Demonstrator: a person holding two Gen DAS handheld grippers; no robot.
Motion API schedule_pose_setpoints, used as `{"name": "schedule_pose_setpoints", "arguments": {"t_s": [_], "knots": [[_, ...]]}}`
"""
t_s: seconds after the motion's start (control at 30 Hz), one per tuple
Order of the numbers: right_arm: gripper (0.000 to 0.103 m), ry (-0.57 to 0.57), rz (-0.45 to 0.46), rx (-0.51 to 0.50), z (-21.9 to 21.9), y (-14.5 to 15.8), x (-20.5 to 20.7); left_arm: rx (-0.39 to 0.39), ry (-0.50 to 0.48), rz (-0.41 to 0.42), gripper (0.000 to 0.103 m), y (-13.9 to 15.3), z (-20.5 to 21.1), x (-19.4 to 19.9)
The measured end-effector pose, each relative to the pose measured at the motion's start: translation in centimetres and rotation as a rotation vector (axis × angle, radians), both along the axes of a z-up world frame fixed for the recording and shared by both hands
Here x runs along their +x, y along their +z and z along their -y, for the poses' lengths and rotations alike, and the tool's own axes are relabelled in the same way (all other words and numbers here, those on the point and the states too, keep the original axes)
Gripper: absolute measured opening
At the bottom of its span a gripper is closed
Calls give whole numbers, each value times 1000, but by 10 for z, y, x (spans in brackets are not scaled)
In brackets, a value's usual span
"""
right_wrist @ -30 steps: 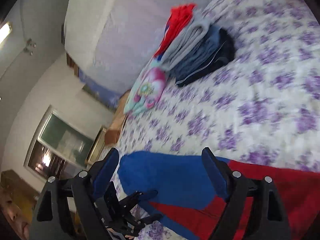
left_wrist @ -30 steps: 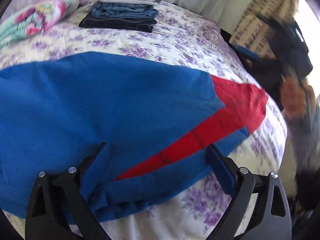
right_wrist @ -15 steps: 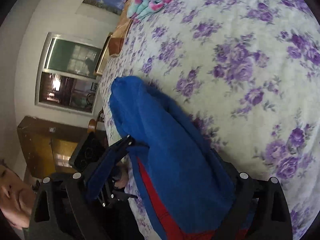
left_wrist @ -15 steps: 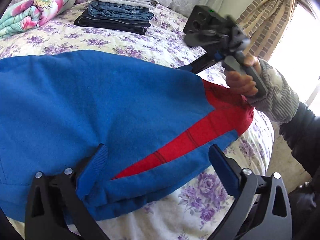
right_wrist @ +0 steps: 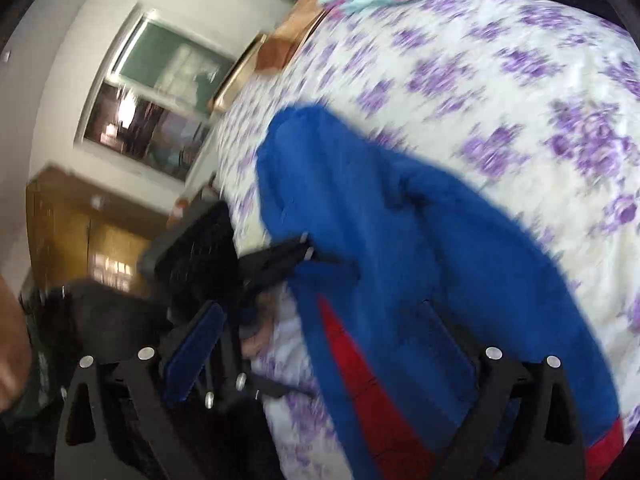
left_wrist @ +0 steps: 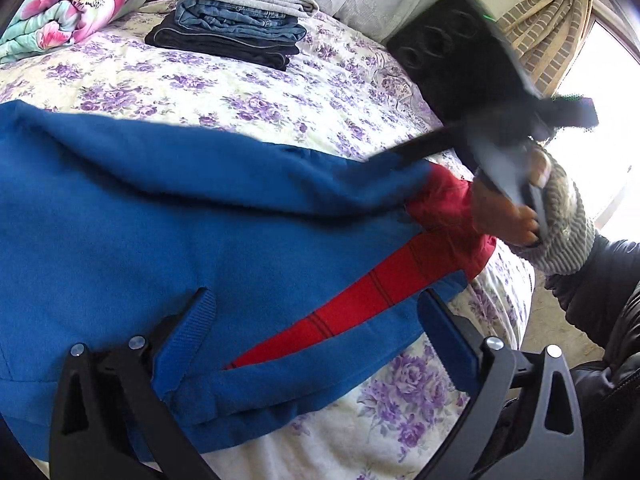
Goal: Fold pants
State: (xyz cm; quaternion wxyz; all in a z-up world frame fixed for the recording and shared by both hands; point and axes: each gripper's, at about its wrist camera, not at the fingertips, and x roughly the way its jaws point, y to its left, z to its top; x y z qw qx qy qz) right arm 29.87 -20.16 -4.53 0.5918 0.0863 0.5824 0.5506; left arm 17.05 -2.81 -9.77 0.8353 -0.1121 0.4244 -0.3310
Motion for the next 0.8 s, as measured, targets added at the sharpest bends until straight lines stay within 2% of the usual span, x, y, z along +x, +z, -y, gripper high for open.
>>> {"name": "schedule_pose_setpoints", "arguments": {"t_s": [0.07, 0.13, 0.23, 0.3, 0.4, 0.5, 0.57, 0.63, 0.73, 0.8], "knots": [[99, -90, -69, 24, 1, -9, 21, -2, 0, -1, 98, 0, 0, 0], [99, -113, -142, 61, -4, -17, 38, -2, 0, 0, 98, 0, 0, 0], [99, -96, -214, 70, -19, -26, 50, -3, 0, -1, 98, 0, 0, 0], [99, -46, -309, 96, -37, -34, 49, -5, 0, 0, 98, 1, 0, -1], [100, 15, -391, 140, -50, -33, 46, -10, -1, 0, 98, 1, -1, -2], [100, 8, -372, 102, -69, -33, 42, -15, -2, 0, 98, 1, -2, -2], [100, -66, -353, 74, -69, -35, 48, -17, -2, 1, 98, 1, -3, -4], [100, -180, -334, 117, -56, -30, 60, -19, -1, 1, 98, 1, -3, -4], [100, -370, -218, 245, -18, -8, 89, -21, -2, 2, 98, 1, -4, -3], [100, -455, -190, 287, 7, -2, 111, -19, -3, 3, 98, 2, -4, -4]]}}
